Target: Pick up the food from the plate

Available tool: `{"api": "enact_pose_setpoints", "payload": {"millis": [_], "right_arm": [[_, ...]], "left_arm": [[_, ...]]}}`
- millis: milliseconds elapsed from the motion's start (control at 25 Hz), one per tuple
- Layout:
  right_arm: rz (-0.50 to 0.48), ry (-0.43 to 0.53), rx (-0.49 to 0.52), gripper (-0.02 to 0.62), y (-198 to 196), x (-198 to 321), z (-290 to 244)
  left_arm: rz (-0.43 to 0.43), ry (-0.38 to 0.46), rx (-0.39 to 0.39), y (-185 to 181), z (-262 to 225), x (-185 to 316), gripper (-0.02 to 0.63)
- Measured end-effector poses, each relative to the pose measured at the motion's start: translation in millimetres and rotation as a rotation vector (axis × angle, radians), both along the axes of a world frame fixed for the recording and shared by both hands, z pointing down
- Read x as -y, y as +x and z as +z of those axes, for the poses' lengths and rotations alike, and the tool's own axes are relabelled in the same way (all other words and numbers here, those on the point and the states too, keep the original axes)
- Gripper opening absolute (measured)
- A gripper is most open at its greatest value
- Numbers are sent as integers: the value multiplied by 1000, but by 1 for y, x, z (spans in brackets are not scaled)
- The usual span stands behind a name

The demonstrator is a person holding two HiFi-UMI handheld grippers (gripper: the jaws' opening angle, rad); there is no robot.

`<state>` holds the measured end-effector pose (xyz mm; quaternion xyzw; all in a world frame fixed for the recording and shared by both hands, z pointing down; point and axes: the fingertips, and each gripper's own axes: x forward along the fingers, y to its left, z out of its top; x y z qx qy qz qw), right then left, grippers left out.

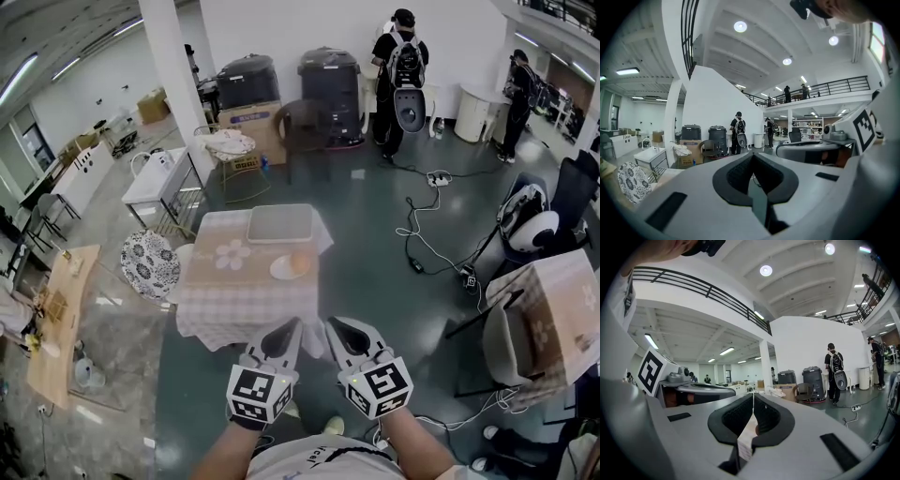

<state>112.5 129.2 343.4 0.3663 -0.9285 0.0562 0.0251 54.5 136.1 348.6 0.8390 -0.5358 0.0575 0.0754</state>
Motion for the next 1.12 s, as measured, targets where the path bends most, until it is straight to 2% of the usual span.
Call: {"api": "enact_pose_setpoints", "payload": {"millis": [480,800,1120], "right_arm": [[15,-31,-29,17,-29,52,16],[42,-68,-59,17,-80,120,36],[132,-96,-75,17,-120,181,52]], "left_arm": [[6,-13,-22,-31,15,55,6],[28,-21,-29,-80,31,128,5],[100,-16,-23,-123,46,194,6]]}}
